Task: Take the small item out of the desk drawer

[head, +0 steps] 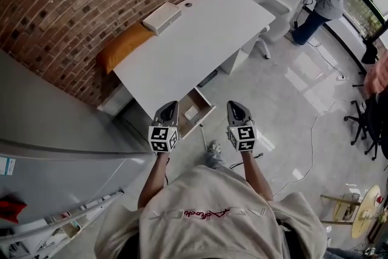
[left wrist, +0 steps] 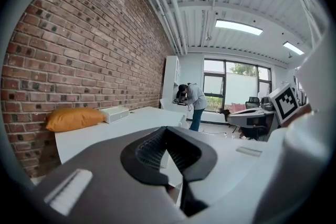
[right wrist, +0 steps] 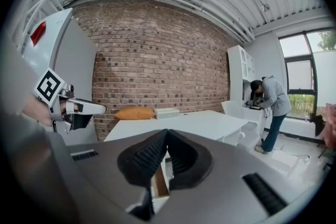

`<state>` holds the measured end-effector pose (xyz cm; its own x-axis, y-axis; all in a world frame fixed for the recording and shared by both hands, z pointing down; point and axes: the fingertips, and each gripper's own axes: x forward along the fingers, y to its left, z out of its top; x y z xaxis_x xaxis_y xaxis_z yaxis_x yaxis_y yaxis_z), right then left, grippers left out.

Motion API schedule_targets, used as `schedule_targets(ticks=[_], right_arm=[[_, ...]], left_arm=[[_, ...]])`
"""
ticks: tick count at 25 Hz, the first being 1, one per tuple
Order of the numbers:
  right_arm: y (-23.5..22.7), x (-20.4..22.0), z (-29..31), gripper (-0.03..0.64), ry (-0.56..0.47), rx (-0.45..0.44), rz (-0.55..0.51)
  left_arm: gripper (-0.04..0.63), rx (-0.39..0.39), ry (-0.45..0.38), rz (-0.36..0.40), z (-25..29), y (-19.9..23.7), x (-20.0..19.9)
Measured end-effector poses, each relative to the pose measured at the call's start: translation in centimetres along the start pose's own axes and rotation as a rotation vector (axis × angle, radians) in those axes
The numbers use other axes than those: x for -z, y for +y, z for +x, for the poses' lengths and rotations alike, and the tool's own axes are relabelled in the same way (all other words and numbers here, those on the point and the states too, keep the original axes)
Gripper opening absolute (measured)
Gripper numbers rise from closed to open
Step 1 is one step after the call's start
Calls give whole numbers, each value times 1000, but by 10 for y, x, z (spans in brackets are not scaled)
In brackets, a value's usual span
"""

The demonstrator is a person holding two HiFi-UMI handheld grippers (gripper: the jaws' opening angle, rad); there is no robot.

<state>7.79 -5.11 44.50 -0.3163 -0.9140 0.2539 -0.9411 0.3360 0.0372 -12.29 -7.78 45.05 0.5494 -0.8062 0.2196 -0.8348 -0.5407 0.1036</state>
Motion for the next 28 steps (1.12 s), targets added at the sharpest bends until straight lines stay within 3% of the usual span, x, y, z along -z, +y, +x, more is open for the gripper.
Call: schedule_targets(ticks=[16,28], right_arm=[[-87,-2,55,12,18,-71,4],[-106,11,88,12,45,-149,32]], left_arm=[[9,-56,34,1,93,-14,-15],[9,-110,82,11,116,-11,-8]])
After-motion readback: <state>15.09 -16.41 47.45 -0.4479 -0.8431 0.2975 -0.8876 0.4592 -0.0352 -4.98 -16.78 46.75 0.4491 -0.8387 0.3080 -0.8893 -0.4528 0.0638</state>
